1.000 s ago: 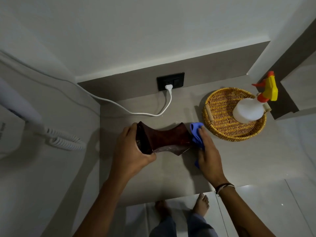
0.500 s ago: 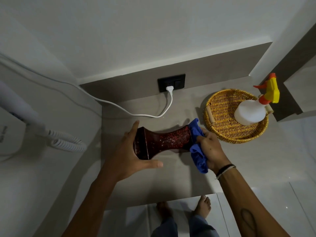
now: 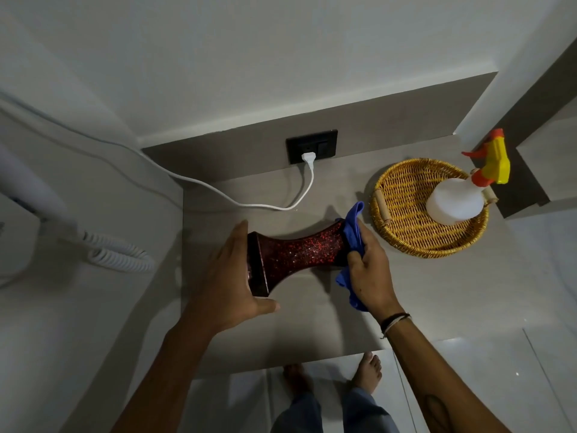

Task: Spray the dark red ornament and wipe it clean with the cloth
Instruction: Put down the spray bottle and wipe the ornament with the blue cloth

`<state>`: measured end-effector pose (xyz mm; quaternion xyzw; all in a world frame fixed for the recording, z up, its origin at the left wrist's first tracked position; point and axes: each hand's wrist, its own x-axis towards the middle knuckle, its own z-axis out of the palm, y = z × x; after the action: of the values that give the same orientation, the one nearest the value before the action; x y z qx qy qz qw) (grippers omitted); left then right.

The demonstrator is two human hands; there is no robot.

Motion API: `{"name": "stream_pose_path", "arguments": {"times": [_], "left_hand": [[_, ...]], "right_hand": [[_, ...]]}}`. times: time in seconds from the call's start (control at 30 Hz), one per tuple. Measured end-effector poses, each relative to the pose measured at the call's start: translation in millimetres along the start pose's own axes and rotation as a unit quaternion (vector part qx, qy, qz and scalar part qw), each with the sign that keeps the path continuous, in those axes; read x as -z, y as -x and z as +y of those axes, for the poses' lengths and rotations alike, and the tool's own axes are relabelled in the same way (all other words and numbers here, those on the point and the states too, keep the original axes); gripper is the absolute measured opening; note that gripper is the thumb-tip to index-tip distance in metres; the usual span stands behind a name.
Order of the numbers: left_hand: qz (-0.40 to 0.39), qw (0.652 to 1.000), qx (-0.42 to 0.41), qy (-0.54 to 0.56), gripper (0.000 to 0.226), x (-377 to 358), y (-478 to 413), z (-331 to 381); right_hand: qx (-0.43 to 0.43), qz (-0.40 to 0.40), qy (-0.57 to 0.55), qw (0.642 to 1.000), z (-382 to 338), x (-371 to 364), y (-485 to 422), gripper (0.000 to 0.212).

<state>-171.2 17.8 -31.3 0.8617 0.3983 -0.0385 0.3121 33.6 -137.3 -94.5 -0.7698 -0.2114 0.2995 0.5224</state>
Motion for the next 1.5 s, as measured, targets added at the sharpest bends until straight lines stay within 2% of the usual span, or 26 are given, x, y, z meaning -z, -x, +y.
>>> {"name": "stream_pose_path", "arguments": {"times": [0.1,0.17,0.23,0.4,0.47,0.53,0.63,0.7,0.77,0.83,0.9,0.97,1.07,1.1,1.17,1.2,1.27,1.33,1.4,1.47,1.5], "left_hand": [[0.077,0.992,-0.064,-0.079,0.142,-5,-1,3],[0.116,0.984,-0.102,-0.087,0.127,-7,-1,8],[0.126,0.981,-0.130,-0.062,0.117,-9,-1,13],[0.108,0.984,-0.143,-0.020,0.116,-11,0,25],[0.106,0.984,-0.138,-0.021,0.117,-10,-1,25],[0.113,0.983,-0.140,-0.026,0.113,-8,-2,24],[0.135,0.979,-0.152,-0.026,0.088,-7,-6,28],[0.144,0.973,-0.178,-0.020,0.070,-7,-10,28],[0.134,0.976,-0.172,-0.016,0.063,-6,-11,22],[0.131,0.982,-0.139,-0.013,0.064,-4,-9,12],[0.134,0.985,-0.109,-0.007,0.077,-3,-6,7],[0.136,0.986,-0.097,-0.005,0.083,-3,-7,10],[0.130,0.988,-0.086,0.001,0.075,-5,-7,20],[0.131,0.988,-0.085,0.003,0.076,-7,-6,20],[0.129,0.990,-0.047,0.023,0.093,-7,0,21],[0.127,0.991,-0.030,0.029,0.099,-6,3,21],[0.124,0.991,-0.058,0.011,0.089,-5,2,18],[0.120,0.990,-0.070,0.009,0.074,-5,0,19],[0.139,0.988,-0.069,0.010,0.077,-4,0,23],[0.152,0.985,-0.079,0.005,0.072,-5,-2,28],[0.147,0.986,-0.079,0.003,0.069,-5,-5,31]], "right_hand": [[-0.008,0.001,0.011,1.000,2,2,-5,0.069],[-0.015,-0.002,0.017,1.000,5,3,-7,0.068],[-0.019,-0.015,0.018,1.000,9,4,-7,0.067],[0.013,0.004,0.046,0.999,16,3,7,0.070],[0.066,0.025,0.076,0.995,13,4,18,0.073],[0.161,0.024,0.107,0.981,2,4,29,0.076],[0.303,-0.045,0.157,0.939,-21,-13,46,0.079],[0.348,-0.105,0.189,0.912,-28,-32,56,0.078],[0.346,-0.131,0.230,0.900,-17,-38,57,0.079],[0.317,-0.117,0.284,0.897,3,-25,47,0.086],[0.227,-0.110,0.323,0.912,18,-3,33,0.094],[0.169,-0.112,0.313,0.928,16,4,28,0.091],[0.254,-0.106,0.258,0.926,-3,-26,54,0.072],[0.280,-0.114,0.224,0.926,-13,-40,67,0.072],[0.299,-0.150,0.155,0.930,-29,-57,81,0.079],[0.317,-0.164,0.147,0.923,-30,-58,81,0.081],[0.343,-0.169,0.189,0.904,-18,-46,70,0.075],[0.316,-0.151,0.255,0.901,-1,-24,48,0.076],[0.246,-0.141,0.318,0.905,12,-1,25,0.089],[0.200,-0.147,0.316,0.916,11,9,15,0.090],[0.205,-0.150,0.294,0.922,7,6,17,0.086]]}}
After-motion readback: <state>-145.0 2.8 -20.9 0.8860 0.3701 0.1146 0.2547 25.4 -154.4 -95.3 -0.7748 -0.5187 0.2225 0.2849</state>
